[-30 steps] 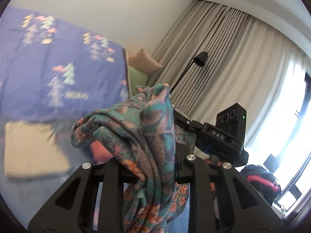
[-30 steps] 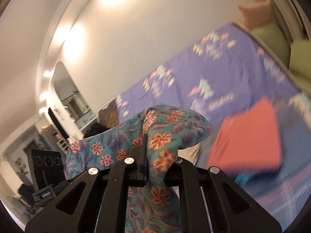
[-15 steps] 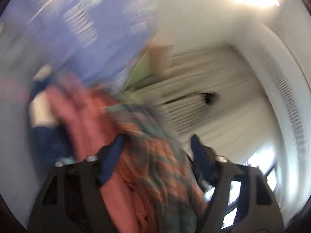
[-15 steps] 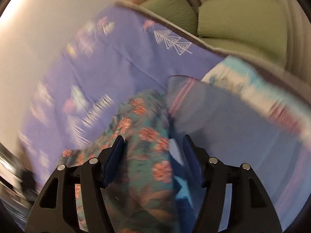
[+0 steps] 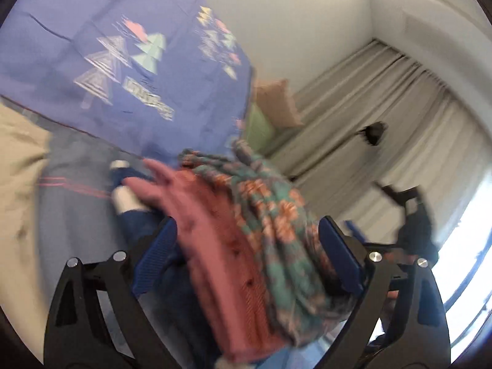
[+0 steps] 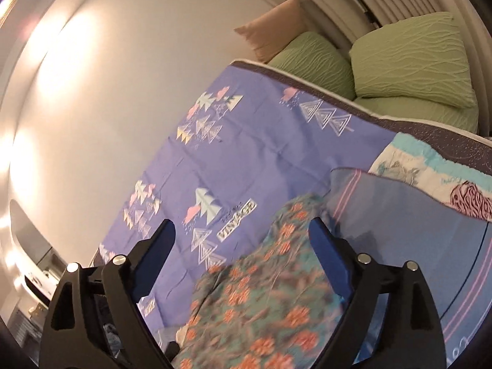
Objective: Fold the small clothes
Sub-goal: 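Carry the bundle with both grippers onto the pink and navy stack and release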
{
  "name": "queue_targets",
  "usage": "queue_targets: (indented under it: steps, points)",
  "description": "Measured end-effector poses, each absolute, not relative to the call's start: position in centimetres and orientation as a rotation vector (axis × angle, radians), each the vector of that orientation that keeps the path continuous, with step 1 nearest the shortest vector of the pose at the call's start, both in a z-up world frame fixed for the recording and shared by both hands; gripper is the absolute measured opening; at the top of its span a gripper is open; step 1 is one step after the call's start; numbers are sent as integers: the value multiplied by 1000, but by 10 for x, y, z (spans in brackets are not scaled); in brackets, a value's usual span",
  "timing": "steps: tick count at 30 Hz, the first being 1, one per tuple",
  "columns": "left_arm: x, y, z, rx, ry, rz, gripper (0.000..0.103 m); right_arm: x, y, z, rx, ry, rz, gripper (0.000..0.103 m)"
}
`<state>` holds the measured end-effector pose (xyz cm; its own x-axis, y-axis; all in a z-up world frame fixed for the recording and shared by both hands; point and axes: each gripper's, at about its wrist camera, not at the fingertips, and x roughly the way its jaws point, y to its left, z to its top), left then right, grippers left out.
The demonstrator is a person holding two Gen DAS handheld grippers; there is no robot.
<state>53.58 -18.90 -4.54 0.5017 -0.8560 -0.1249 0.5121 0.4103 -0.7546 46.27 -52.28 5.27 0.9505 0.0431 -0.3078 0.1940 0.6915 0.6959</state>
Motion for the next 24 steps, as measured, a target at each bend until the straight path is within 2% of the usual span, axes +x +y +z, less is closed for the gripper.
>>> queue_targets:
  steps: [6, 10, 14, 20, 24]
  points:
    - [478, -167, -44, -614, 494, -738, 95, 437, -464, 56, 598, 405, -84, 94]
    - [433, -155, -42, -581, 477, -659, 95, 400, -456, 41, 686, 359, -91, 94]
    - [385, -158, -28, -431, 450, -603, 95, 378, -431, 37, 519, 404, -113, 94]
    - [326, -188, -14, -108, 396, -480, 97, 345, -413, 16, 451, 480, -69, 94]
    - [298, -190, -14, -48, 391, -468, 98, 317, -401, -2, 383, 514, -86, 94]
